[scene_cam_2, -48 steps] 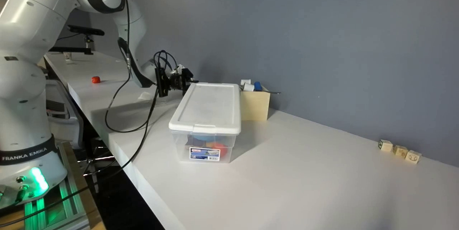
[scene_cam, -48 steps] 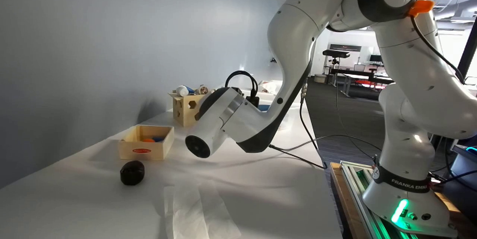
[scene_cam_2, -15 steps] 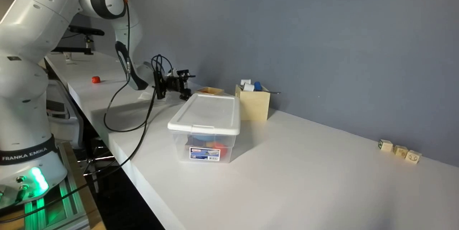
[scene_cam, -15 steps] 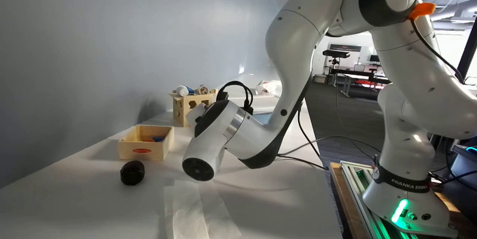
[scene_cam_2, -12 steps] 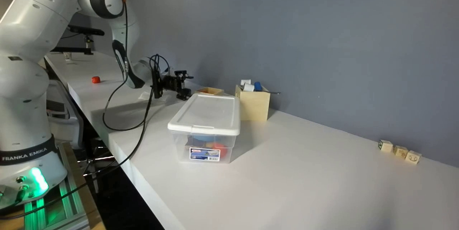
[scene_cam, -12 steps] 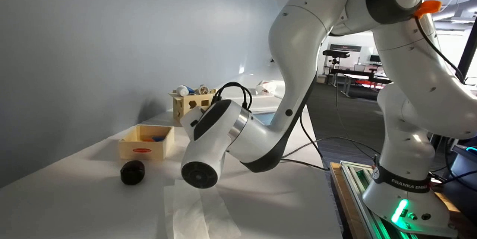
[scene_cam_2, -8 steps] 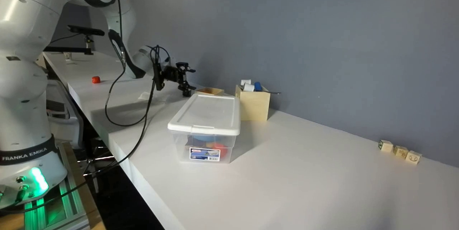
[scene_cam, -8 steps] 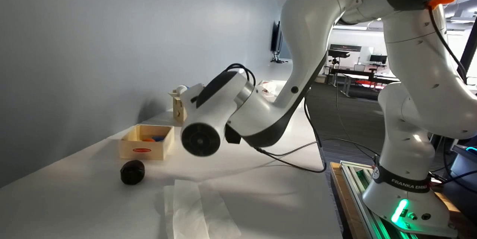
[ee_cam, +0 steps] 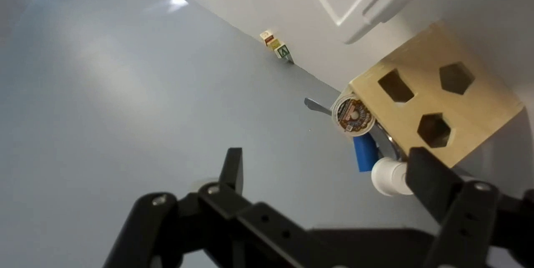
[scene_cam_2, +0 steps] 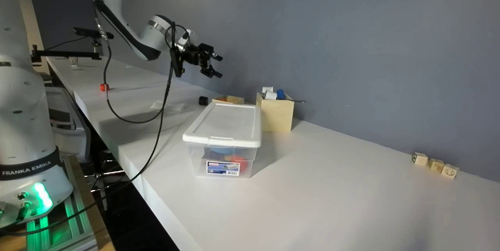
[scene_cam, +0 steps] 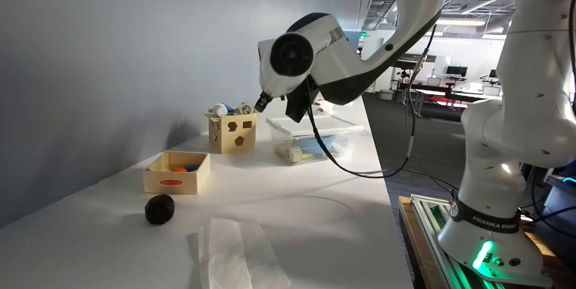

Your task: Place the white lid on the tote

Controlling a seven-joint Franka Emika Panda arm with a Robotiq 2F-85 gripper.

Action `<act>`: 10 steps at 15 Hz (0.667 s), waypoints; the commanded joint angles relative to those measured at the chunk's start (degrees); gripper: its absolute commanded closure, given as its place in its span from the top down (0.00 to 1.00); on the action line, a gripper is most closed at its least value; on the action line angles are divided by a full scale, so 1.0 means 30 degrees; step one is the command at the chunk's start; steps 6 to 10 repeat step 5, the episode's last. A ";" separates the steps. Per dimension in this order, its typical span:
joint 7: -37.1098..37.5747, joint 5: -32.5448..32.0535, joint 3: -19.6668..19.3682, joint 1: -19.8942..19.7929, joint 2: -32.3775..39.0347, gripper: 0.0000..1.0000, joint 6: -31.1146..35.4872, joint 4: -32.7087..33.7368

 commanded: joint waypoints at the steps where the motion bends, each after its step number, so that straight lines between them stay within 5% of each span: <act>1: 0.0061 0.0033 -0.0476 0.0144 -0.0775 1.00 0.0712 -0.0411; 10: 0.0389 0.0030 -0.0641 0.0131 -0.1887 1.00 0.1342 -0.1317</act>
